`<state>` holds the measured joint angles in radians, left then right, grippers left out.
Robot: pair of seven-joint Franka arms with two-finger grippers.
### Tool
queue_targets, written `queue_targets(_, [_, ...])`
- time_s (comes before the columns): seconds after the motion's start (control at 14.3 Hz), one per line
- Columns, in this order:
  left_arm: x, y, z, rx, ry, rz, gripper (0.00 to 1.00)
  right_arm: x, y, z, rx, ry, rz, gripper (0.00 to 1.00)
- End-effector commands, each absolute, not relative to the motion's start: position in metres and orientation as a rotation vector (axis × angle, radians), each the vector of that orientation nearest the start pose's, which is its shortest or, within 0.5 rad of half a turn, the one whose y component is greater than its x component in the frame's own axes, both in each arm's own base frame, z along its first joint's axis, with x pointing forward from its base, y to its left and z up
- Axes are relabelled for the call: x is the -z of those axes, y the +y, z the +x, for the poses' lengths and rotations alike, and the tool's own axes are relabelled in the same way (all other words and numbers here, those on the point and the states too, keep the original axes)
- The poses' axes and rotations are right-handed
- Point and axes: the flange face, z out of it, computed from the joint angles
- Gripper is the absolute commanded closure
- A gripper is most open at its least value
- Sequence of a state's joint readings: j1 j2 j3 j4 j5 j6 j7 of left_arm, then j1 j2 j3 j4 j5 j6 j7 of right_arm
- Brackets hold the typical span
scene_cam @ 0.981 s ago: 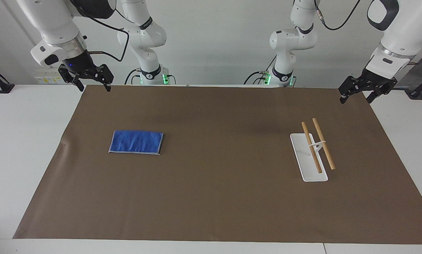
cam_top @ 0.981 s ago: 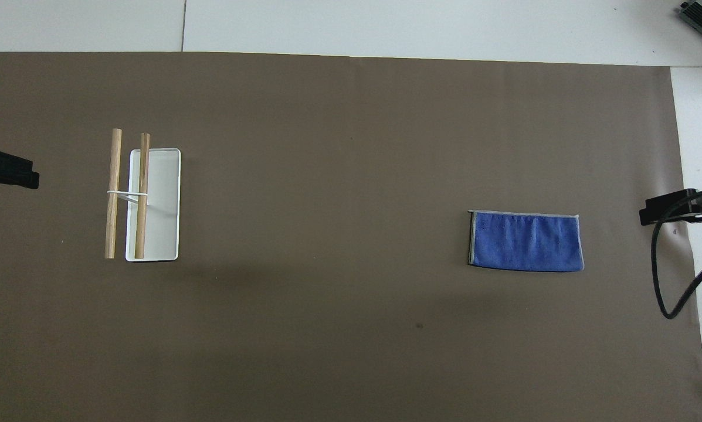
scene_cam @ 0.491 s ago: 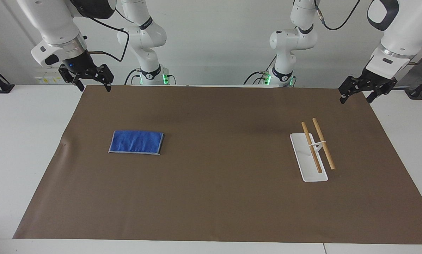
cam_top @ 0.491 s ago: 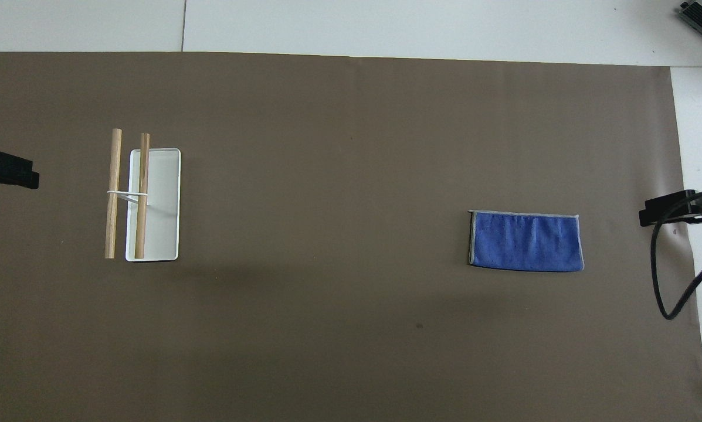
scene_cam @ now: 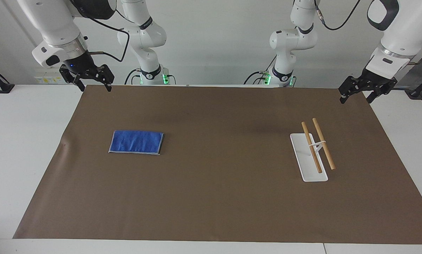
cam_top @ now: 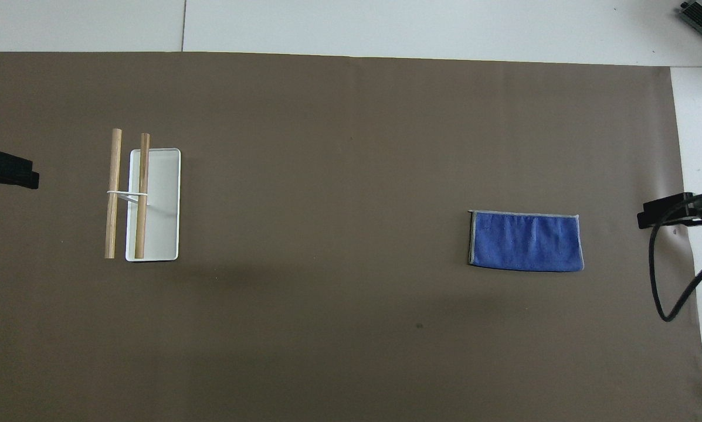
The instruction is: Right arm passes towel to left arm to hang
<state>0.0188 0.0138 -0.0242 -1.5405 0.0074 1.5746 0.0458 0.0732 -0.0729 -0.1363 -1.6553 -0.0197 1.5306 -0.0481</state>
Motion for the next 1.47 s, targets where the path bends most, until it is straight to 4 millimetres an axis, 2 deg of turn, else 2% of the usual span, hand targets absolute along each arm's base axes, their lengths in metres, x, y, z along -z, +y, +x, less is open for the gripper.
queue_targets(0.0, [-0.632,-0.001,0.55,0.022,0.063,-3.145,0.0,-0.617,-0.036,0.518,-0.044,0.029,-3.135,0.0])
queue_targets(0.21, [-0.632,-0.001,0.55,0.022,0.065,-3.145,0.0,-0.614,-0.037,0.519,-0.011,0.034,-3.135,0.0])
queue_targets(0.35, [-0.632,-0.001,0.55,0.022,0.065,-3.145,0.0,-0.598,-0.035,0.517,0.025,0.026,-3.133,0.0])
queue_targets(0.63, [-0.631,-0.001,0.55,0.019,0.063,-3.145,0.0,-0.536,-0.033,0.518,0.09,0.014,-3.132,0.0])
queue_targets(0.84, [-0.631,-0.003,0.551,0.027,0.068,-3.145,0.0,-0.478,-0.032,0.523,0.114,-0.021,-3.136,0.0])
queue_targets(1.05, [-0.631,-0.008,0.548,0.003,0.084,-3.146,0.0,-0.436,-0.031,0.53,0.108,-0.033,-3.142,0.0])
queue_targets(1.19, [-0.636,-0.03,0.544,0.009,0.147,-3.144,0.0,-0.396,-0.031,0.539,0.088,-0.125,-3.15,0.0])
queue_targets(1.4, [-0.638,-0.055,0.54,0.021,0.209,-3.153,0.0,-0.352,-0.023,0.539,0.1,-0.182,-3.154,0.0])
